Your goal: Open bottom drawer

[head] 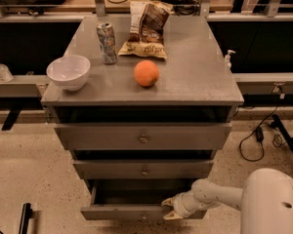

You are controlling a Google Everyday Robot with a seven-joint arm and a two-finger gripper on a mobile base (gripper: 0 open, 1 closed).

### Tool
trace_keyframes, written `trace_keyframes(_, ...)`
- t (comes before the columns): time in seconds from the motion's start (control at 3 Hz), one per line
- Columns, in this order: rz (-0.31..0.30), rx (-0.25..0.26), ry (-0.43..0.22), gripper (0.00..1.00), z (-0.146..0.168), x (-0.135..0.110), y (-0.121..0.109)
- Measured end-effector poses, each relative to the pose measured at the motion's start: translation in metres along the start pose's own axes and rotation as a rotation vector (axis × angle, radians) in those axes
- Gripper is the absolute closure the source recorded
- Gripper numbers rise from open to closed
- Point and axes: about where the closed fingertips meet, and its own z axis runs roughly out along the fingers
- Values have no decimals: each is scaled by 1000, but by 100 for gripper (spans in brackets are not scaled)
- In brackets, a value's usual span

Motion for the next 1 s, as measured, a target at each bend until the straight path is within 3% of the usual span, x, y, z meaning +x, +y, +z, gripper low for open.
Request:
trace_keyframes(0.33,0,-3,-2,5,2,-1,1)
trace_keyframes(1.0,0,-5,-4,0,3,-1,2)
